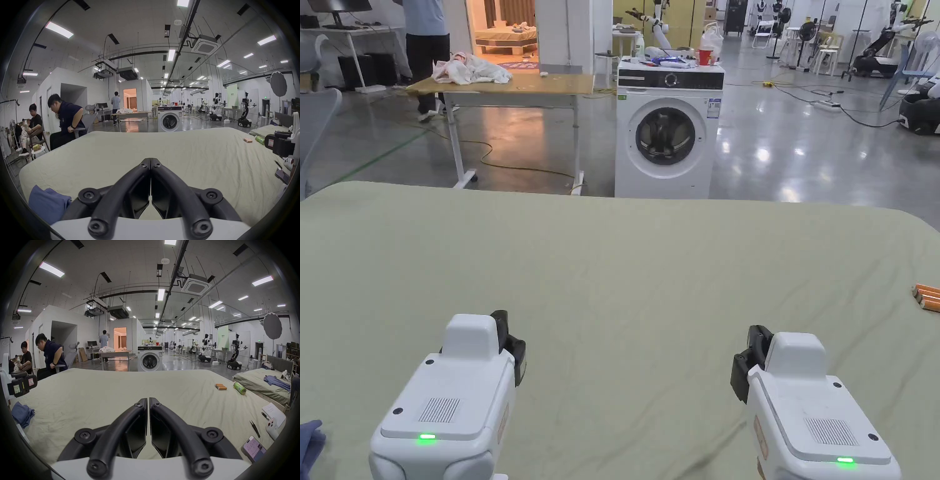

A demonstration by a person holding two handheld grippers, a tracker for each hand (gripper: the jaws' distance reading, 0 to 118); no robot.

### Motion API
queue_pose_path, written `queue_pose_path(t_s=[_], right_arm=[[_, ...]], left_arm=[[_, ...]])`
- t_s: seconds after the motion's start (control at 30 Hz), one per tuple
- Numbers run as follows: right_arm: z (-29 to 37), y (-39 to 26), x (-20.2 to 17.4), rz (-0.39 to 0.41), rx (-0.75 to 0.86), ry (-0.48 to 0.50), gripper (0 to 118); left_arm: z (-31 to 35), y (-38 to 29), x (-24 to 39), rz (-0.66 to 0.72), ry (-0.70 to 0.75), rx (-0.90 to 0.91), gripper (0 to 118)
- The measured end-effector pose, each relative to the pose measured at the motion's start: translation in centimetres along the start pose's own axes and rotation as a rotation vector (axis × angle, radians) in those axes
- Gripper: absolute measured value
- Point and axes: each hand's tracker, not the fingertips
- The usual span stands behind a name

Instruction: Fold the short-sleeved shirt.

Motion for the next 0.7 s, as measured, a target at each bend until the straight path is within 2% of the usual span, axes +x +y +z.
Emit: queue_pose_path(t_s=[0.7], right_arm=[[0.4,0.3,-0.3,-0.006,0.017,0.002,1]], left_arm=[[0.5,1.1,0.3,-0.042,-0.021,0.015,0]])
